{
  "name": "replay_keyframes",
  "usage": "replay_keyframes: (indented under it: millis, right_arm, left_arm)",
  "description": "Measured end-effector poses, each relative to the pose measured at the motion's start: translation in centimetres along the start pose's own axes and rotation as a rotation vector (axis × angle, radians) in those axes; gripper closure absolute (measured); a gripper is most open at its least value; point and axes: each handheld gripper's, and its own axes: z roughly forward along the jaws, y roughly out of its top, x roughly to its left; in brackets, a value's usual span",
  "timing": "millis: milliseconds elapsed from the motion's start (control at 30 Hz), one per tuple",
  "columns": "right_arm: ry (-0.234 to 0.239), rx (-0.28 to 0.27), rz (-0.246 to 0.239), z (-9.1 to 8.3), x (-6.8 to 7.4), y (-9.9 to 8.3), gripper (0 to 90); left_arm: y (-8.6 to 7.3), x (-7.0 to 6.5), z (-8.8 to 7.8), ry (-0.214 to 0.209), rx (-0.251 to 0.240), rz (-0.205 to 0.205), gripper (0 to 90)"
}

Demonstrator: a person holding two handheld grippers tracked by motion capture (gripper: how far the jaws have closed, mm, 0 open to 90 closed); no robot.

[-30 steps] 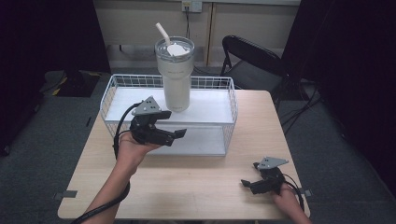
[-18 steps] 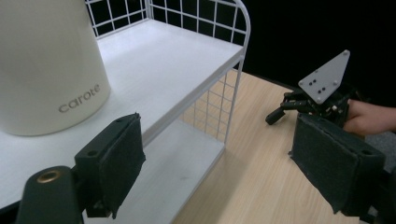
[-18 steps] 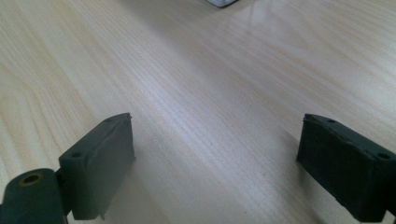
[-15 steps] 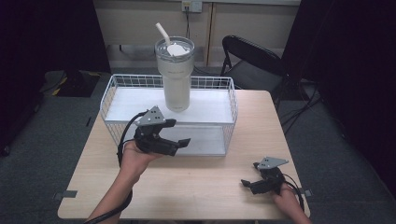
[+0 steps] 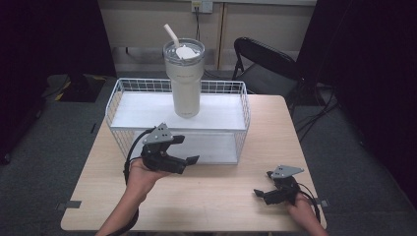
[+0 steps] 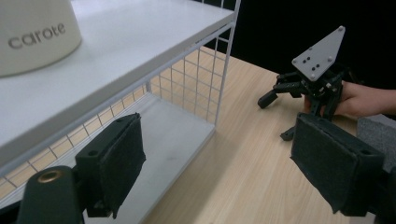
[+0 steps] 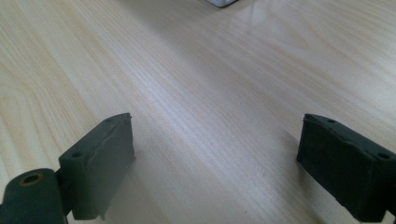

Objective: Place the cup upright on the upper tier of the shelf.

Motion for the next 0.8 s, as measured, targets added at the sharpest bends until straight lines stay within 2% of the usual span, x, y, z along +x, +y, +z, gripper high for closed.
replay_keyframes:
  millis: [233, 500, 633, 800]
  right_arm:
    - [0.0, 0.0, 0.0, 0.0, 0.0, 0.0, 10.0]
    - [0.0, 0.0, 0.0, 0.0, 0.0, 0.0, 10.0]
    - [0.0, 0.0, 0.0, 0.0, 0.0, 0.0, 10.1]
    - [0.0, 0.0, -0.001, 0.0, 0.0, 0.0, 10.0]
  left_arm:
    - [-1.9, 0.0, 0.4, 0.0, 0.013, -0.01, 16.6]
    - [-5.8, -0.1, 1.3, -0.002, 0.039, -0.028, 15.9]
    - [-7.8, -0.2, 1.9, -0.007, 0.075, -0.034, 15.9]
    - [-8.7, -0.4, 2.1, -0.009, 0.089, -0.037, 15.9]
